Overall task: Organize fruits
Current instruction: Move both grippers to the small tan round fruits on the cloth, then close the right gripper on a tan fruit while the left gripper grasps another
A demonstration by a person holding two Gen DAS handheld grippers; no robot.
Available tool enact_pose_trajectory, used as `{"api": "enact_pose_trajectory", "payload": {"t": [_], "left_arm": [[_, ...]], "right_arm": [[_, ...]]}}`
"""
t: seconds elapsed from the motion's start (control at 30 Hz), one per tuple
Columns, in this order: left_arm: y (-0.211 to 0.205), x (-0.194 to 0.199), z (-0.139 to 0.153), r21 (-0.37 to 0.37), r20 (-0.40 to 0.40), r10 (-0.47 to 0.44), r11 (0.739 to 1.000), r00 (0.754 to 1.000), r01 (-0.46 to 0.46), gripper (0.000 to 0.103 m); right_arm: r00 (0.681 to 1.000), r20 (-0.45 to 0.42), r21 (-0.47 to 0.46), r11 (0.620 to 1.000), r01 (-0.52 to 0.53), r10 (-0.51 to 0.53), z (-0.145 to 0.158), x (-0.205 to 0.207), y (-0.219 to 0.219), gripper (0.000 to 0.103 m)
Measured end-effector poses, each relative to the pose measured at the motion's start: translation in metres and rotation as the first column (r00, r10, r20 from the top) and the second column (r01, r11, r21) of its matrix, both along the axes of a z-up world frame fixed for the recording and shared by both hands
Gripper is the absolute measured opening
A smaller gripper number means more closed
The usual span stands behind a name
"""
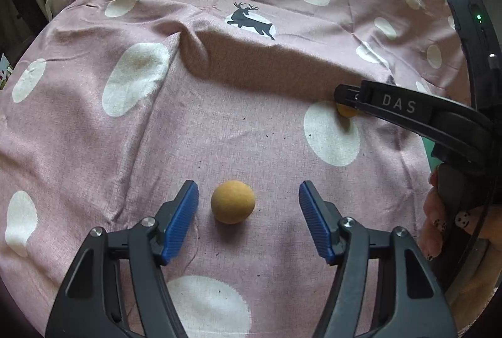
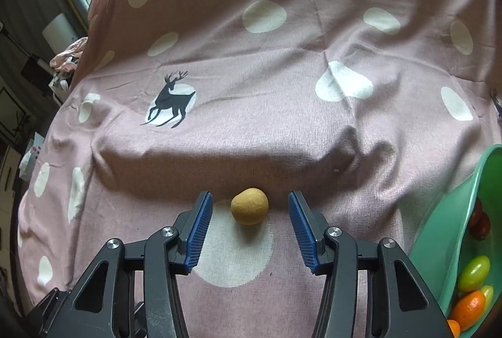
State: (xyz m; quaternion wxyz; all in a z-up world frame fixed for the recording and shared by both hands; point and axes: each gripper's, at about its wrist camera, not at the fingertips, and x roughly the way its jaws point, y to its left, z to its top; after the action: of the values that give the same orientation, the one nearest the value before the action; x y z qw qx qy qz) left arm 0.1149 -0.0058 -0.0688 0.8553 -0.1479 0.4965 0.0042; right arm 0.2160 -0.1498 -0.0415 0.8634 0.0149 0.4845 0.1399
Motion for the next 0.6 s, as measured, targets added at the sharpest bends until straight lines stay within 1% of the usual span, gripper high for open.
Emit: {"api": "enact_pose_trajectory", "payload": {"t": [0.13,0.17,0.2,0.23,0.33,0.37,0.43,0.6], "left_arm": [[0.002,0.0,0.0,-0.011,0.004,0.023,1.0,1.0,-0.023,0.058],[0.003,0.0,0.0,-0.014,0.002,0.031,0.999,1.0,-0.031,0.054],[0.004,0.0,0.0,-0.015,0.0,0.04,0.999,0.999,-0.04,0.051],[0.006,0.0,0.0,-0.016,-0.001,0.047,0.999,0.999,-0.047,0.046],[0.009,0.0,0.0,-0.027,-0.003,0.064,0.998,0.998,-0.064,0.035],[0.01,0.0,0.0,-0.028,-0.002,0.063,0.998,0.998,-0.063,0.03],[0.01,0.0,0.0,-0.03,0.003,0.066,0.997,0.998,-0.066,0.027],[0.008,-0.001,0.0,-0.038,0.007,0.055,0.998,0.998,-0.055,0.027]], "right_arm": [[1.0,-0.004,-0.01,1.0,-0.004,0.004,-0.005,0.001,0.002,0.046],[1.0,-0.004,-0.011,1.0,-0.004,0.004,-0.006,0.001,0.003,0.041],[1.0,-0.006,-0.01,1.0,-0.008,0.008,-0.007,0.003,0.003,0.039],[1.0,-0.01,-0.011,1.0,-0.009,0.009,-0.009,0.003,0.003,0.035],[1.0,0.0,-0.029,1.0,-0.004,0.004,-0.011,0.004,0.005,0.029],[1.0,0.002,-0.031,1.0,-0.004,0.004,-0.011,0.004,0.006,0.029],[1.0,0.001,-0.027,1.0,-0.008,0.009,-0.012,0.003,0.006,0.029],[1.0,0.001,-0.023,1.0,-0.007,0.007,-0.011,0.002,0.005,0.029]]}}
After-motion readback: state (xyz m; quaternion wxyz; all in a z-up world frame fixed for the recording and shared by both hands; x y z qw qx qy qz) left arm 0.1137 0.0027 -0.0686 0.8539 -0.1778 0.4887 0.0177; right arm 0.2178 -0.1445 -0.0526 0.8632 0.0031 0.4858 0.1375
